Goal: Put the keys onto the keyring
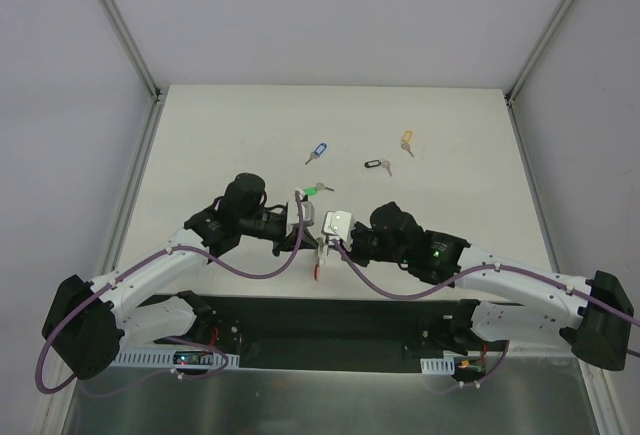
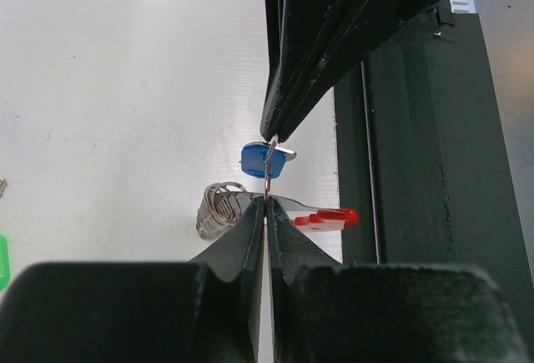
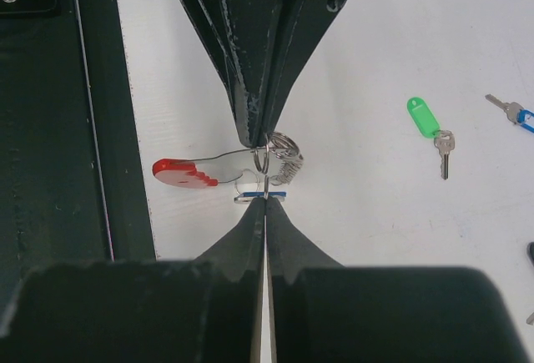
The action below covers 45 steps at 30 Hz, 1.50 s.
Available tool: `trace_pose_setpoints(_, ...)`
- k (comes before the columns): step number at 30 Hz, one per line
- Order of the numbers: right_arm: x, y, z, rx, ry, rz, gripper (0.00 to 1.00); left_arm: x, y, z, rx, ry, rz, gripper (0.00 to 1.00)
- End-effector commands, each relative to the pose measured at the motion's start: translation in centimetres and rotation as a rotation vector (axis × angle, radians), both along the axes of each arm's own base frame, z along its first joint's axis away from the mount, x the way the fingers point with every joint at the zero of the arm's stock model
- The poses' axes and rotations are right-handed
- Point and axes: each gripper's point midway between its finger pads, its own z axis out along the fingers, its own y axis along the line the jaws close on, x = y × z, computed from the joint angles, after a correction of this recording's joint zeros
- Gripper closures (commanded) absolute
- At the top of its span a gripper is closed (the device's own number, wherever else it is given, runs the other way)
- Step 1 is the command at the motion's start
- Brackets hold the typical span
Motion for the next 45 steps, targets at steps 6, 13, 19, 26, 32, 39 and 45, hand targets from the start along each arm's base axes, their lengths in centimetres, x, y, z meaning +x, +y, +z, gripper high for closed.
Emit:
trace_pose_setpoints(6, 0.0, 1.5, 3.5, 0.095, -0.043, 0.032, 0.99, -0.2, -0.8, 1.3, -0.041, -0.032, -0.047, 1.0)
trace_pose_setpoints(13, 0.0, 1.6, 3.6, 0.103, -0.038, 0.032, 0.99, -0.3, -0.9, 1.3, -0.041, -0.03, -0.051, 1.0)
trace_pose_setpoints(19, 0.3, 1.8, 4.0, 0.127, -0.047, 0.021, 0.99, -0.3, -0.9, 1.3, -0.042, -0.032, -0.053, 1.0)
trace_pose_setpoints(26, 0.4, 2.2, 4.2, 0.146, -0.047, 0.018, 0.99, -0.5, -0.9, 1.4, -0.046, -0.033, -0.062, 1.0)
trace_pose_setpoints(32, 0.2, 2.7, 4.5, 0.162, -0.038, 0.033, 0.99, -1.0, -0.8, 1.1, -0.034, -0.02, -0.077, 1.0)
trace_pose_setpoints(39, 0.0, 3.3, 4.4, 0.163, -0.021, 0.051, 0.99, -1.3, -0.9, 1.0, -0.032, -0.021, -0.09, 1.0)
trace_pose_setpoints(45, 0.0, 3.4, 4.3, 0.162, -0.02, 0.06, 0.99, -1.8, -0.8, 1.1, -0.034, -0.027, -0.118, 1.0)
